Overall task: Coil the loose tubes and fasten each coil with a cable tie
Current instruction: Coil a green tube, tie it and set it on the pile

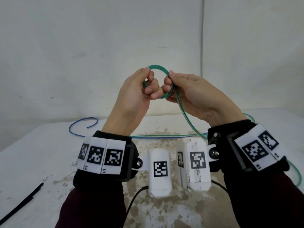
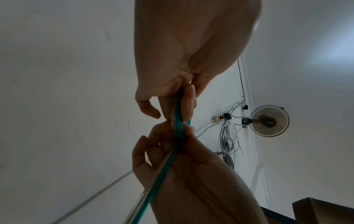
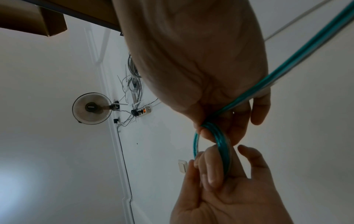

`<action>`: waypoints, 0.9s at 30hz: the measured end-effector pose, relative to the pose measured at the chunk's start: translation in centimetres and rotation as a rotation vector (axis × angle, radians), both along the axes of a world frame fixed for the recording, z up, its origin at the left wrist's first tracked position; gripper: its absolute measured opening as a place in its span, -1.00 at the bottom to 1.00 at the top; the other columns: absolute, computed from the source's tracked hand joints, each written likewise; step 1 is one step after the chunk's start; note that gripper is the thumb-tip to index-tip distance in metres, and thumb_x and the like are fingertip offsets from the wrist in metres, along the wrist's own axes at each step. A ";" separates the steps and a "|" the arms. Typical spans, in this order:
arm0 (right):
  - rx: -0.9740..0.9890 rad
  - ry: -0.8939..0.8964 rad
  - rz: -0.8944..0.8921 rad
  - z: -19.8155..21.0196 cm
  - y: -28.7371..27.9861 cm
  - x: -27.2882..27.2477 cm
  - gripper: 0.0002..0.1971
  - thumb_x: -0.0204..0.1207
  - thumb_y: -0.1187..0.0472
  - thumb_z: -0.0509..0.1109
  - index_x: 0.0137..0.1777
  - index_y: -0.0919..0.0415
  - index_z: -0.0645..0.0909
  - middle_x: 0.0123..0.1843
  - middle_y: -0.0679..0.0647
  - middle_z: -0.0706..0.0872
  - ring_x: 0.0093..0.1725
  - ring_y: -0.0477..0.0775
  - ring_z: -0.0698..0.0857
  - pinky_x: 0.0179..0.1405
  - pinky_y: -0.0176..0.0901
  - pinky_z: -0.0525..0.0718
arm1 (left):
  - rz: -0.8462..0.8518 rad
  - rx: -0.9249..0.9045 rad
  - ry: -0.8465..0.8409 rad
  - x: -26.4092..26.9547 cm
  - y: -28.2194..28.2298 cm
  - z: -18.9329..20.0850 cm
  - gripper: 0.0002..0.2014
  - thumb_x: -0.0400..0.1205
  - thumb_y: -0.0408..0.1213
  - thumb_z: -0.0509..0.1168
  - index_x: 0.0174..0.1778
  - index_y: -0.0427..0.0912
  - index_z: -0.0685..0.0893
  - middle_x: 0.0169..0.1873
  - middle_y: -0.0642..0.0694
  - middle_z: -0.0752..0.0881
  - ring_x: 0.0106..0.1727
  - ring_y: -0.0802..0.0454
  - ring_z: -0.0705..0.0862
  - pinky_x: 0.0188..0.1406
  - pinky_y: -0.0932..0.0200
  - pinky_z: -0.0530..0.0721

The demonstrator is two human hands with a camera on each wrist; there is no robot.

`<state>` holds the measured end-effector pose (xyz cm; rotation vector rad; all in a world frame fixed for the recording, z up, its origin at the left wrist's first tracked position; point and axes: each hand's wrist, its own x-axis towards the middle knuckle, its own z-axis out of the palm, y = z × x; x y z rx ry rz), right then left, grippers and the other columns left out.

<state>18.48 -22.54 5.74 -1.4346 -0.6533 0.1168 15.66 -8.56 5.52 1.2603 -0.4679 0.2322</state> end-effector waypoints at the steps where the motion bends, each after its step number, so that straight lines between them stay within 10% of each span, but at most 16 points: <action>1: 0.011 0.002 0.009 -0.1 0.0 0.0 -0.63 0.76 0.14 0.02 -0.32 0.12 0.40 -0.49 -0.10 0.50 -0.30 -0.04 0.49 -0.04 -0.16 0.38 | -0.024 0.028 0.021 0.0 0.1 0.0 -0.69 0.76 -0.28 -0.05 -0.33 -0.17 0.35 -0.60 0.00 0.26 -0.51 0.02 0.31 -0.21 0.22 0.44; 8: -0.120 -0.071 0.050 -0.3 -0.4 0.0 -0.64 0.74 0.15 0.07 -0.30 0.18 0.47 -0.49 -0.06 0.43 -0.40 -0.08 0.43 -0.13 -0.23 0.40 | -0.039 0.372 0.006 -0.6 1.7 -0.2 -0.65 0.79 -0.26 -0.03 -0.32 -0.21 0.42 -0.57 0.06 0.21 -0.52 0.11 0.21 -0.47 0.33 0.25; 14: 0.021 0.046 0.108 -0.1 0.0 -0.3 -0.59 0.75 0.10 0.02 -0.29 0.20 0.51 -0.44 0.03 0.60 -0.27 0.00 0.59 0.21 -0.11 0.60 | 0.105 0.143 -0.086 -0.1 0.8 0.0 -0.65 0.80 -0.25 -0.03 -0.33 -0.19 0.39 -0.60 0.08 0.23 -0.56 0.13 0.15 -0.46 0.28 0.15; 20: -0.012 0.014 0.049 -0.2 -0.1 -0.2 -0.61 0.75 0.09 0.05 -0.34 0.17 0.38 -0.58 -0.10 0.25 -0.47 -0.03 0.35 -0.33 -0.37 0.49 | -0.010 0.274 -0.006 -0.2 0.2 -0.5 -0.65 0.78 -0.23 0.01 -0.33 -0.20 0.40 -0.62 0.04 0.22 -0.58 0.09 0.25 -0.40 0.28 0.35; 27: -0.021 0.014 0.030 0.1 -0.3 -0.3 -0.63 0.76 0.15 0.01 -0.24 0.23 0.48 -0.56 -0.05 0.35 -0.47 -0.03 0.50 -0.29 -0.36 0.60 | 0.053 0.205 0.029 -0.2 0.2 -0.3 -0.65 0.76 -0.22 0.06 -0.36 -0.23 0.41 -0.62 0.02 0.29 -0.60 0.10 0.19 -0.51 0.33 0.35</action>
